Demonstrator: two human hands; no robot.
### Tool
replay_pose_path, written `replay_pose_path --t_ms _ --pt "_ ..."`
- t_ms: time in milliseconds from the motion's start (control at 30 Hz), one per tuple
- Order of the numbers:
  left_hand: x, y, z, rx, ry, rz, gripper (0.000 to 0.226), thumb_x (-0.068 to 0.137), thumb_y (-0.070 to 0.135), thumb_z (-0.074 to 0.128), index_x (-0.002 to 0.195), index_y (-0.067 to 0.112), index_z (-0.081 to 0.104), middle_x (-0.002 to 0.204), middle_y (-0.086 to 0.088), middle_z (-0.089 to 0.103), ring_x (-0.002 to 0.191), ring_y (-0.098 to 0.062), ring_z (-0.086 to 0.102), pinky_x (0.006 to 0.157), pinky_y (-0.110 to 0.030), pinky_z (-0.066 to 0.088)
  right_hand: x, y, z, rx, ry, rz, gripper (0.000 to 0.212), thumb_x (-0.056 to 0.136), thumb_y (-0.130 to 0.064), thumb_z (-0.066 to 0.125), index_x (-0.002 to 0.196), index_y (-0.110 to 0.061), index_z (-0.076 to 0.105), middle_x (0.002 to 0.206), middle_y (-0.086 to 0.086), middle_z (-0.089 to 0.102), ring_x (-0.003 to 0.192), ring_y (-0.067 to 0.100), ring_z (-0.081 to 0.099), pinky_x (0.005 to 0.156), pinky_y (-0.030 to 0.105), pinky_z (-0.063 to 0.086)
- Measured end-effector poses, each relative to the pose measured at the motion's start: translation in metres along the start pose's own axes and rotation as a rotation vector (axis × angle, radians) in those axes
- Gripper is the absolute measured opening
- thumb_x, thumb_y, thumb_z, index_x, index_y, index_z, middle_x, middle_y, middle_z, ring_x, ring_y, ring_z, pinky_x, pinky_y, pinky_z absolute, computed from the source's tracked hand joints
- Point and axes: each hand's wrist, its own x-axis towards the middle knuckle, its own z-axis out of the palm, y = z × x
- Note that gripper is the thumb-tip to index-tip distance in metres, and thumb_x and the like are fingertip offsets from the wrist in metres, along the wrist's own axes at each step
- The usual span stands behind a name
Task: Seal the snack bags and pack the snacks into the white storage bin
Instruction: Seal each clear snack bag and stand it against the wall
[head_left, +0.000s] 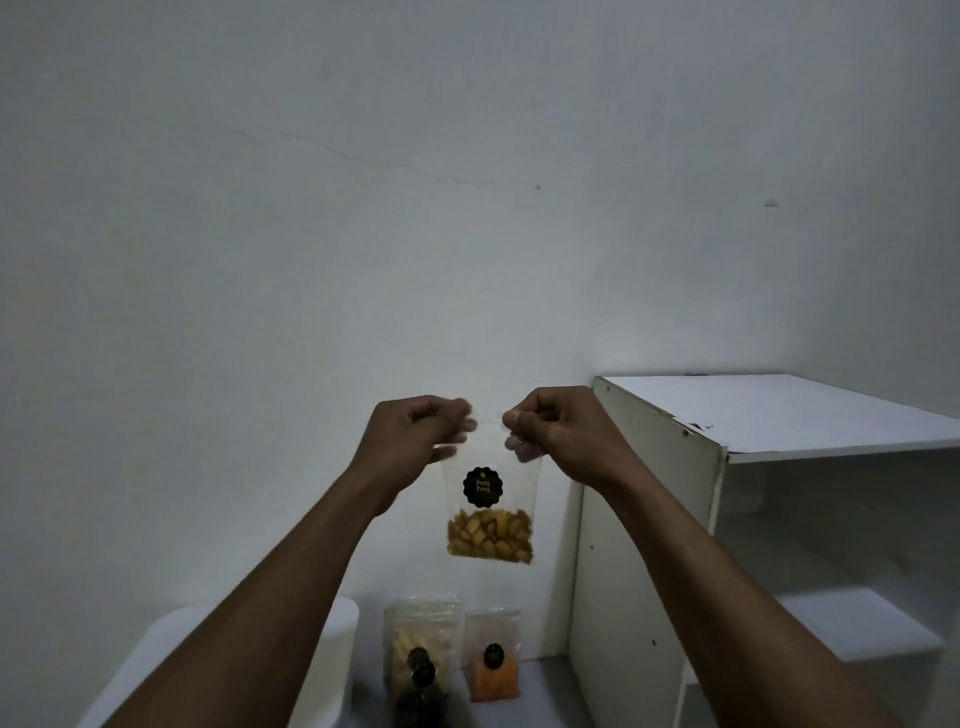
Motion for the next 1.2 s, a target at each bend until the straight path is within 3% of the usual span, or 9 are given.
replay_pose_path --t_ms 167,300,400,467,500,600,733,1100,1200 --pt "0.002 0.000 -0.005 0.117 0.059 0.077 0.017 0.091 0.016 0.069 0.088 0.001 0.077 0.078 -0.010 0.077 0.068 -0.010 0.071 0.073 -0.026 0.057 -0.004 0.009 0.004 0.087 -0.054 0.063 0.016 0.093 -0.008 0.068 0.093 0.007 0.071 0.083 0.020 0.075 0.071 0.024 0.071 0.074 0.034 0.063" --pt "0.005 -0.001 -0.004 0.114 0.042 0.052 0.014 0.089 0.022 0.071 0.089 0.010 0.077 0.080 -0.004 0.078 0.081 -0.019 0.074 0.080 -0.033 0.059 -0.005 0.008 0.005 0.042 -0.121 0.069 0.020 0.095 -0.011 0.065 0.095 0.008 0.070 0.086 0.017 0.076 0.075 0.022 0.072 0.075 0.034 0.062" --pt "0.005 -0.003 0.004 0.353 0.240 0.071 0.016 0.083 0.037 0.076 0.090 0.023 0.071 0.079 0.008 0.074 0.077 -0.004 0.068 0.069 -0.021 0.050 -0.004 0.007 0.011 -0.037 -0.065 0.058 0.018 0.094 -0.009 0.065 0.091 0.007 0.072 0.082 0.014 0.077 0.072 0.022 0.074 0.075 0.036 0.062" --pt "0.003 -0.001 0.011 0.454 0.405 0.013 0.033 0.076 0.050 0.078 0.089 0.023 0.065 0.082 0.009 0.069 0.078 -0.007 0.066 0.069 -0.026 0.049 -0.003 0.009 0.016 -0.109 -0.023 0.046 0.016 0.093 -0.012 0.065 0.088 0.001 0.074 0.079 0.009 0.077 0.075 0.022 0.075 0.078 0.039 0.062" --pt "0.004 -0.001 0.014 0.436 0.411 -0.051 0.040 0.075 0.054 0.077 0.087 0.019 0.064 0.082 0.004 0.069 0.078 -0.013 0.067 0.071 -0.030 0.053 -0.003 0.011 0.018 -0.148 -0.009 0.038 0.016 0.093 -0.015 0.065 0.086 -0.004 0.075 0.078 0.006 0.077 0.075 0.021 0.075 0.079 0.041 0.062" --pt "0.004 0.000 0.018 0.142 0.205 -0.245 0.043 0.080 0.047 0.077 0.079 0.004 0.070 0.079 -0.009 0.074 0.069 -0.019 0.072 0.066 -0.033 0.062 -0.004 0.014 0.022 -0.277 0.008 0.001 0.017 0.092 -0.019 0.064 0.082 -0.013 0.075 0.074 -0.001 0.076 0.071 0.015 0.074 0.079 0.041 0.061" --pt "0.002 -0.004 0.016 -0.053 0.056 -0.275 0.027 0.092 0.023 0.069 0.095 -0.004 0.071 0.089 -0.016 0.074 0.072 -0.017 0.073 0.066 -0.028 0.061 -0.009 0.013 0.026 -0.367 0.001 -0.024 0.012 0.090 -0.022 0.065 0.086 -0.017 0.076 0.072 -0.005 0.075 0.067 0.007 0.072 0.077 0.038 0.061" --pt "0.001 -0.004 0.014 -0.064 0.041 -0.375 0.021 0.085 0.004 0.061 0.098 -0.010 0.071 0.090 -0.020 0.074 0.071 -0.022 0.074 0.069 -0.033 0.063 -0.017 0.019 0.032 -0.492 0.003 -0.075 0.012 0.093 -0.027 0.065 0.088 -0.023 0.074 0.072 -0.010 0.074 0.067 0.006 0.069 0.071 0.038 0.059" --pt "0.001 -0.004 0.012 -0.040 -0.016 -0.321 0.023 0.084 0.004 0.059 0.098 -0.010 0.069 0.091 -0.019 0.075 0.072 -0.021 0.073 0.071 -0.032 0.062 -0.018 0.017 0.032 -0.316 -0.018 0.003 0.022 0.090 -0.038 0.066 0.084 -0.020 0.074 0.074 -0.006 0.076 0.073 0.007 0.073 0.078 0.039 0.061"
